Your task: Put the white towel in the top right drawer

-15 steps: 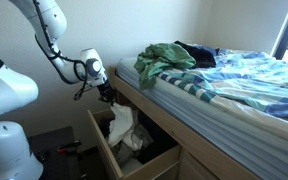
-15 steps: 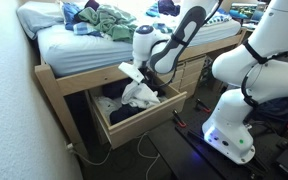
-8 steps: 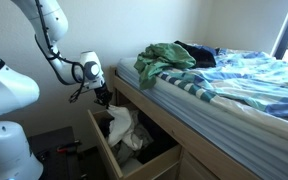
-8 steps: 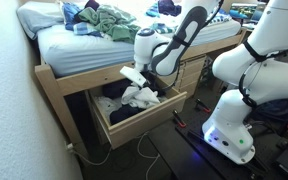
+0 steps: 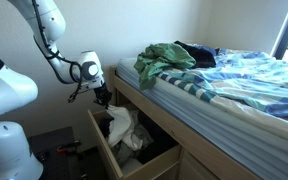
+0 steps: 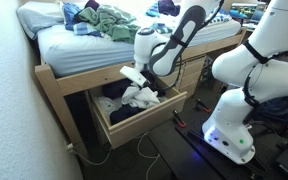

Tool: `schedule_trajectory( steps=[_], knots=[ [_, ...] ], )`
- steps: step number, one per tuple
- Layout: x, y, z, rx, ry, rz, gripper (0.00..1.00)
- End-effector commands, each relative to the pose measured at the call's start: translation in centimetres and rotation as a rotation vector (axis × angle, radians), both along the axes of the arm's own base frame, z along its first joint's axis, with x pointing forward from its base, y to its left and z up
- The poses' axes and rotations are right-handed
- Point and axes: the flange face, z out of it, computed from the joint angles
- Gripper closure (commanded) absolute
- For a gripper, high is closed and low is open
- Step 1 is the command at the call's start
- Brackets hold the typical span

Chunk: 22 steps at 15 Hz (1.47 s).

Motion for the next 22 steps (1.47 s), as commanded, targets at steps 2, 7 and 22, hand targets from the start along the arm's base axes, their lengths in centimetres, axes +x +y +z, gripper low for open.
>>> schedule_trajectory(
  steps=[2,7,22],
  knots=[
    [-1.4,-0.9,-1.6,-0.001,0.083,-0.002,0.99],
    [-2.7,-2.3,-3.0,0.000,0.173,-0.021,0.99],
    [0.6,-4.8,-2.3,0.035,0.217,-0.109,0.56]
  ],
)
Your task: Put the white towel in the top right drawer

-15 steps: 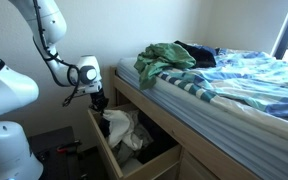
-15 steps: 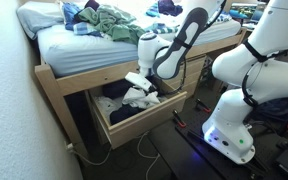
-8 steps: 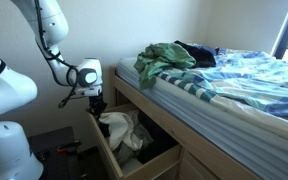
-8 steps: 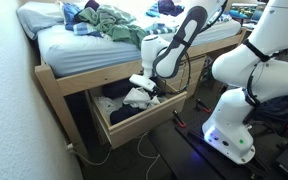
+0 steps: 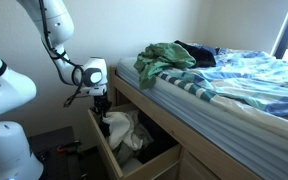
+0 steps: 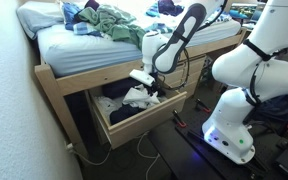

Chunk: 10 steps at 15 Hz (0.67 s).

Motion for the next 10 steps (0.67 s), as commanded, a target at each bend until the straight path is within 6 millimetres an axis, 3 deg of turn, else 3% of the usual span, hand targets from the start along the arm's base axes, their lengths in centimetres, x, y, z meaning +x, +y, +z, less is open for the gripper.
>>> schedule_trajectory(
  steps=[1,7,10],
  knots=[
    [1.5,0.0,0.6,0.001,-0.003,-0.036,0.47],
    [2.6,-0.2,0.7,0.002,-0.022,-0.058,0.01],
    [2.5,0.8,0.7,0.003,-0.027,-0.020,0.00]
  ],
)
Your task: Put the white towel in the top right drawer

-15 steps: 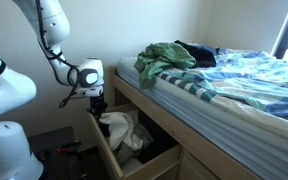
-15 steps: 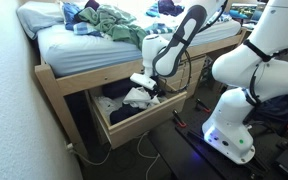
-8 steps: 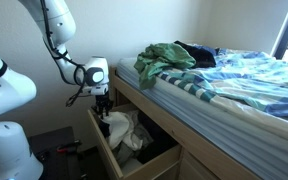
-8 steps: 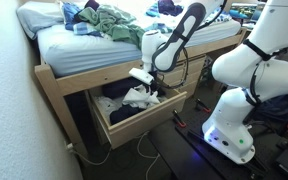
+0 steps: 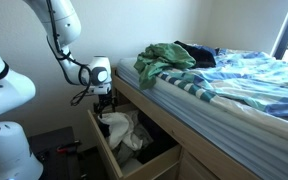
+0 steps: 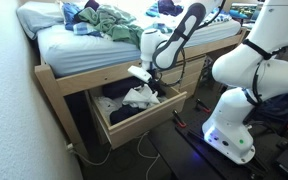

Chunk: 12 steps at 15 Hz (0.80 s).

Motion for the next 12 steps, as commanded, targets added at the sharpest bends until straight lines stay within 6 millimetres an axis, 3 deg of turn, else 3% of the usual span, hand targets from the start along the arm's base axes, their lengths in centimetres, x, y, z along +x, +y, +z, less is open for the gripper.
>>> schedule_trajectory(
  steps=[1,8,10,12],
  knots=[
    [0.1,1.5,0.0,-0.003,0.010,0.028,0.00],
    [-1.0,4.0,1.7,0.025,-0.010,0.071,0.00],
    [-0.9,4.0,0.7,0.032,0.014,0.072,0.00],
    [-1.0,4.5,1.1,0.027,0.002,0.083,0.00]
  ],
)
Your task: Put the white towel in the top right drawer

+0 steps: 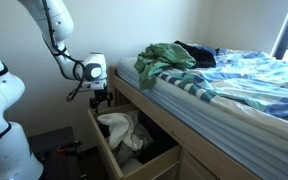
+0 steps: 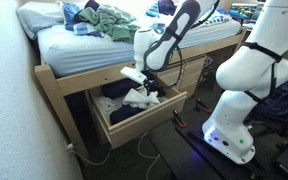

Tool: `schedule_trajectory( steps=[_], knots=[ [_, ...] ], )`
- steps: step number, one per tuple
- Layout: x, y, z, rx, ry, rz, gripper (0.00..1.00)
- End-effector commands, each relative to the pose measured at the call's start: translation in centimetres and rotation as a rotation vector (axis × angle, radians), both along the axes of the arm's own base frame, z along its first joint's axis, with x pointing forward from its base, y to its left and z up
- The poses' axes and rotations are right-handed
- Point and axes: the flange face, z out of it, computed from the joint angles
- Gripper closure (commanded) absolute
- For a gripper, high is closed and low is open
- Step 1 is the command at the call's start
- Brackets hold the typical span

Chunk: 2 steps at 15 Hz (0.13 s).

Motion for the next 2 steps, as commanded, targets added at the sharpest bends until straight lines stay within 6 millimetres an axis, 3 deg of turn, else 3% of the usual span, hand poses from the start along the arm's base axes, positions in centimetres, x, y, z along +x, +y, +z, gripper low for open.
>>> schedule_trajectory(
  steps=[1,2],
  knots=[
    [0.04,-0.05,0.04,-0.001,-0.001,-0.001,0.00],
    [0.10,-0.17,0.03,-0.001,-0.001,-0.003,0.00]
  ],
)
